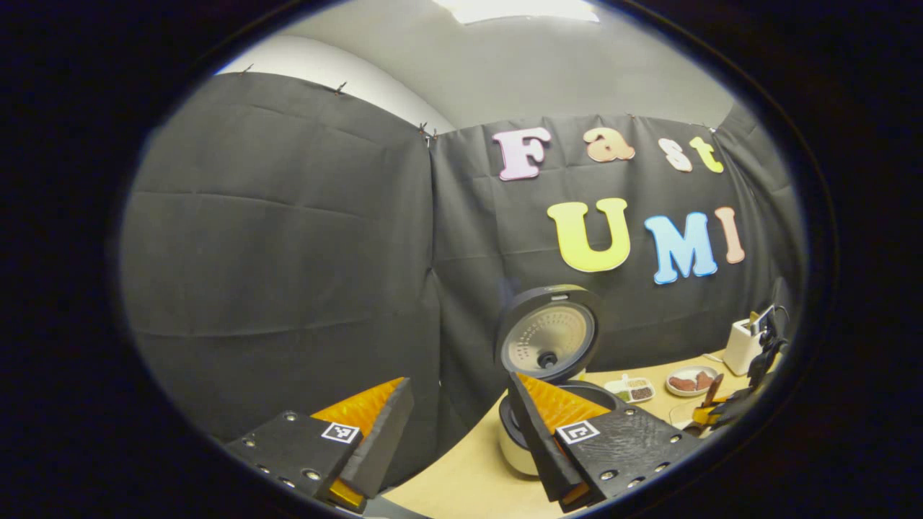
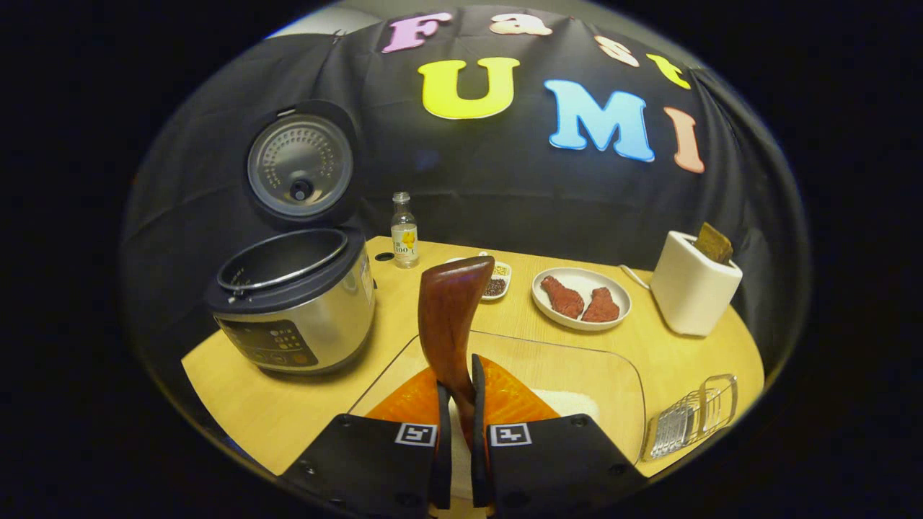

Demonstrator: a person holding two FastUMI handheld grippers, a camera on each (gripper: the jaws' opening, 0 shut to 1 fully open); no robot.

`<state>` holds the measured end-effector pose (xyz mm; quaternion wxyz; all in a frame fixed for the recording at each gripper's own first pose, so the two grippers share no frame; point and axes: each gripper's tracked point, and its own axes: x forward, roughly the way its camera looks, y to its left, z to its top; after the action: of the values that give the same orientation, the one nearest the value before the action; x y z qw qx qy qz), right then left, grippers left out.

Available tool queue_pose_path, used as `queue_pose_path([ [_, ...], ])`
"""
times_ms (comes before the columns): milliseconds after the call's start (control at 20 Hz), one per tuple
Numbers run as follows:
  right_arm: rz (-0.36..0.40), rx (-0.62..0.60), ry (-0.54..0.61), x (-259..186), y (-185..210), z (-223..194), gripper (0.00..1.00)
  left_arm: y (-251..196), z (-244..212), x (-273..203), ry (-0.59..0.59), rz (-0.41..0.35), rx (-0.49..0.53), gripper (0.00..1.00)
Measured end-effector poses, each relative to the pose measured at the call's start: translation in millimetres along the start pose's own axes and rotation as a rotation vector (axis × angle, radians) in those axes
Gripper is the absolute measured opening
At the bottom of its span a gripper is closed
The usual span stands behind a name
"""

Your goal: Close the left gripper, press the button to open the rice cooker; take a wooden spoon from the chopstick holder with the right hand, scoop a spoonful of rice and pour it into the rice cooker, then put the wooden spoon back into the chopstick holder.

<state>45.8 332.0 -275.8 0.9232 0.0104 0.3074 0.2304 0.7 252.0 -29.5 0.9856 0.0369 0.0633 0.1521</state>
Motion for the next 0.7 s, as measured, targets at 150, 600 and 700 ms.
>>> queue_pose_path([
  [150,0.036,0.22,0.029,1,-14,0,0.13,-6,1,-1,-0.004,-0.007,0.005,0.8],
  [600,0.072,0.71,0.056,-4,-68,0,0.13,-31,14,1,-0.018,-0.044,0.013,0.8],
  [700,0.089,0.773,0.037,-8,-76,7,0.13,-37,17,2,-0.023,-0.052,0.018,0.8],
])
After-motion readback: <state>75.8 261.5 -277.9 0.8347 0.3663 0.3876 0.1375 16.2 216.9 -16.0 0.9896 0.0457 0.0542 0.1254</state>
